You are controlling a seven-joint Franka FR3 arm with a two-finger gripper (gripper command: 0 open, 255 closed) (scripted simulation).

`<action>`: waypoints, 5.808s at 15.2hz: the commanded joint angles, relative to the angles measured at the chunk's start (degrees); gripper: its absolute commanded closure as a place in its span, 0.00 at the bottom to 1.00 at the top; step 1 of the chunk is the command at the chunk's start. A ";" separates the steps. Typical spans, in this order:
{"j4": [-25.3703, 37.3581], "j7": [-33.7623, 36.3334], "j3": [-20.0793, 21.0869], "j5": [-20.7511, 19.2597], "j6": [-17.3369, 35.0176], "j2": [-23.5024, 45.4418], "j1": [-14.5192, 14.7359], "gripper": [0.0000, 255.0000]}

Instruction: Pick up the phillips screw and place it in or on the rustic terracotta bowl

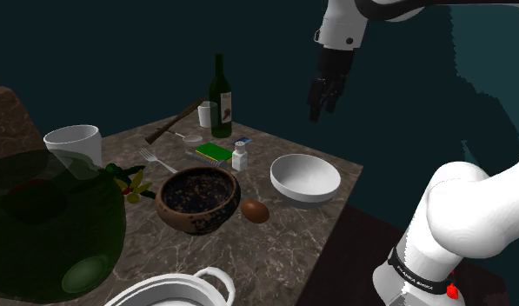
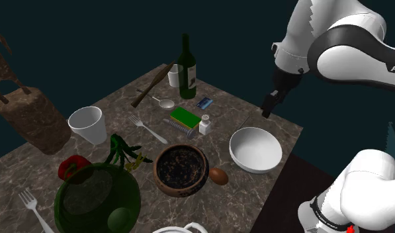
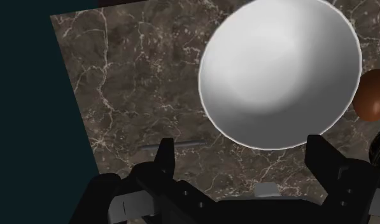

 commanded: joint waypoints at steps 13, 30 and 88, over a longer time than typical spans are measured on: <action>16.36 2.23 4.17 0.64 7.41 28.59 2.23 0.00; 61.34 5.25 7.54 -3.63 -0.46 72.85 7.56 0.00; 94.45 4.71 7.32 -4.52 -25.20 81.33 9.88 1.00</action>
